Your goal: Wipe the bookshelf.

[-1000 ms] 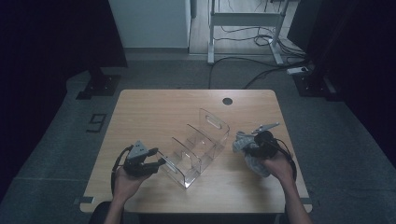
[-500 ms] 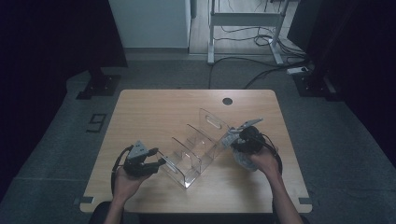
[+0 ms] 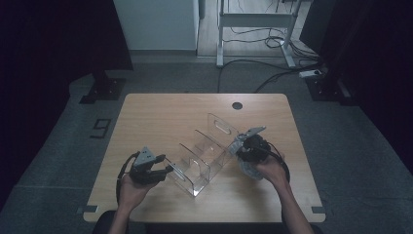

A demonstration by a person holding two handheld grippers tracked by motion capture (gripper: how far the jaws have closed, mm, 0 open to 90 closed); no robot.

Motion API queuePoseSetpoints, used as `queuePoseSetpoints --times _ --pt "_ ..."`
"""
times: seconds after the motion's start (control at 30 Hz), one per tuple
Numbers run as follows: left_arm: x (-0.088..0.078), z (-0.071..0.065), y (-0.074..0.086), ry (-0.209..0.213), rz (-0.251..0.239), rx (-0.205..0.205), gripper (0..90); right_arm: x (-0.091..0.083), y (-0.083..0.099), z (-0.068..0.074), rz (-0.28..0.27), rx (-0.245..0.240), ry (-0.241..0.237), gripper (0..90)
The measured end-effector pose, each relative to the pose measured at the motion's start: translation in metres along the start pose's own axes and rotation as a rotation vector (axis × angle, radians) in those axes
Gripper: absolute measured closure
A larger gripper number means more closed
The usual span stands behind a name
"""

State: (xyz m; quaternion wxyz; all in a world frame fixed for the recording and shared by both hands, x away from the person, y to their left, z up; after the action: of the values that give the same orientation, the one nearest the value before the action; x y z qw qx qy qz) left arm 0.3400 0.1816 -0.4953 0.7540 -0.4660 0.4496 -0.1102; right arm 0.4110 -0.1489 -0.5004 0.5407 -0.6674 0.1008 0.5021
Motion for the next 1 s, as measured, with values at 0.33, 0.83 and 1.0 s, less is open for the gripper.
queuePoseSetpoints --times 0.33,0.83,1.0 --pt "0.001 -0.001 -0.001 -0.01 -0.003 -0.004 44.6 -0.003 0.002 0.018 0.008 -0.036 -0.036 62.4" --pt "0.006 0.001 -0.004 -0.032 -0.001 -0.013 44.7 -0.001 0.006 0.049 0.022 -0.099 -0.097 62.3" --pt "0.009 0.002 -0.005 -0.045 0.001 -0.015 44.8 -0.002 0.007 0.057 0.025 -0.117 -0.106 62.3"
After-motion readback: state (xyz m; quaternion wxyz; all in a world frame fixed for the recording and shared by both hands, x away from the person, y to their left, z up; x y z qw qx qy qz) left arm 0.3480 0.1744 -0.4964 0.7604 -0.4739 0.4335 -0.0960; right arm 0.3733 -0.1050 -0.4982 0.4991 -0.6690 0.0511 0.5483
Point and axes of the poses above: each handheld gripper's, and its own axes: x roughly forward along the jaws, y roughly out of its underside, z roughly to its left, the point moved 5 cm from there along x, roughly forward along the jaws, and after that the axes turned 14 degrees about x, right-handed, at the moved point
